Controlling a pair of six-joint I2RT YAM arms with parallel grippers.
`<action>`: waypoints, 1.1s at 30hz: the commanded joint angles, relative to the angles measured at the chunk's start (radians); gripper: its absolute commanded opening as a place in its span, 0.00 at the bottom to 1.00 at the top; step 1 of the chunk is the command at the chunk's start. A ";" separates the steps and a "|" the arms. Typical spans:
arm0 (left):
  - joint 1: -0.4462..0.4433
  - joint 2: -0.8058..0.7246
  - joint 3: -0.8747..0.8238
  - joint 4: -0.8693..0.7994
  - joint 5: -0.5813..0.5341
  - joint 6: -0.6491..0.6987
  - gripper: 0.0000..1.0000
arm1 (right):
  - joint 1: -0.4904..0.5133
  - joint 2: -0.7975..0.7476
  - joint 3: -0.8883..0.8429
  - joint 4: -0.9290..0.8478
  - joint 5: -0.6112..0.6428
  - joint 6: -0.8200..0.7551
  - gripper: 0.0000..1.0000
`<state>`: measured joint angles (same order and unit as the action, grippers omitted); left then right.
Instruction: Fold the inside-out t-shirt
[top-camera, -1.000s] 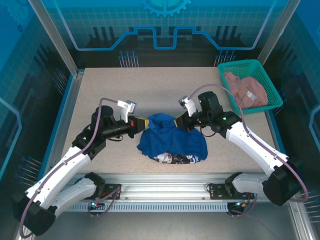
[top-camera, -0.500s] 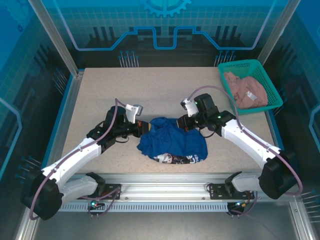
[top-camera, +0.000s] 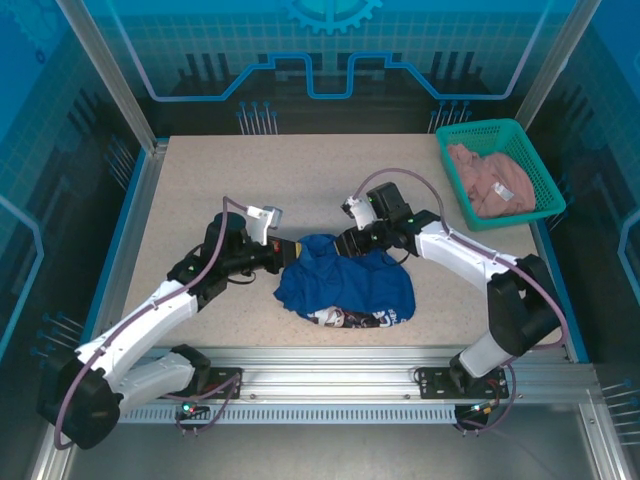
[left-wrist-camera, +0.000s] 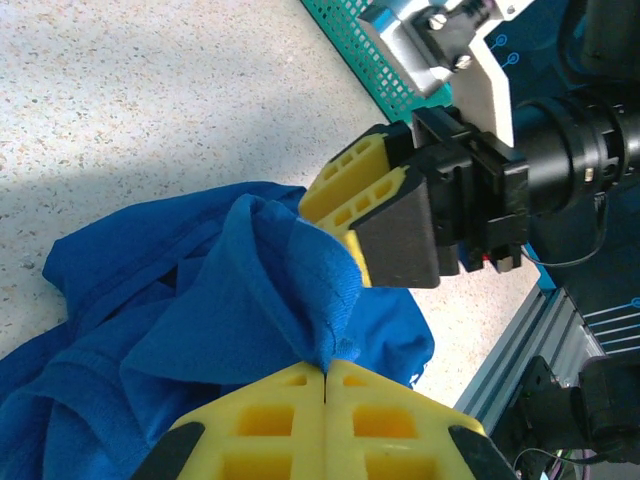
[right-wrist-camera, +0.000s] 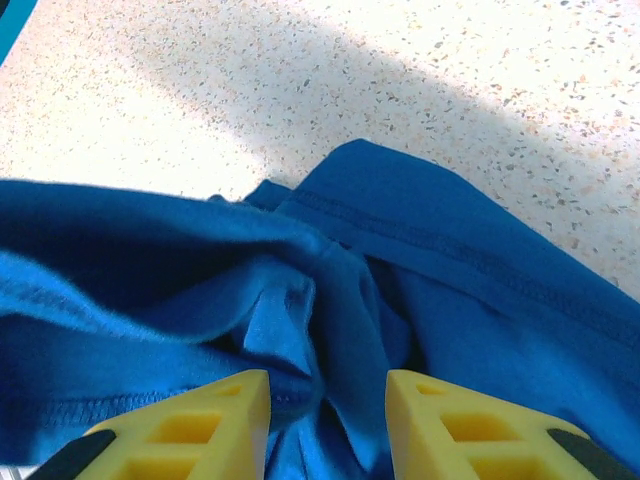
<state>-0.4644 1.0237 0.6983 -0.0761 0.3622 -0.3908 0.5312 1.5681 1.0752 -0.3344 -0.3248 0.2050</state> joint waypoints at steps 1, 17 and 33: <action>0.006 -0.026 -0.016 0.000 -0.001 0.009 0.00 | 0.011 0.004 0.035 0.021 -0.035 -0.001 0.36; 0.007 -0.033 -0.028 0.019 0.023 0.007 0.00 | -0.014 0.089 0.137 0.003 -0.096 0.465 0.52; 0.006 -0.041 -0.033 0.021 0.024 0.017 0.00 | 0.036 0.136 0.160 -0.015 -0.051 0.489 0.20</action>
<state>-0.4644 0.9993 0.6823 -0.0727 0.3634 -0.3904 0.5560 1.7210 1.2217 -0.3389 -0.3820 0.6930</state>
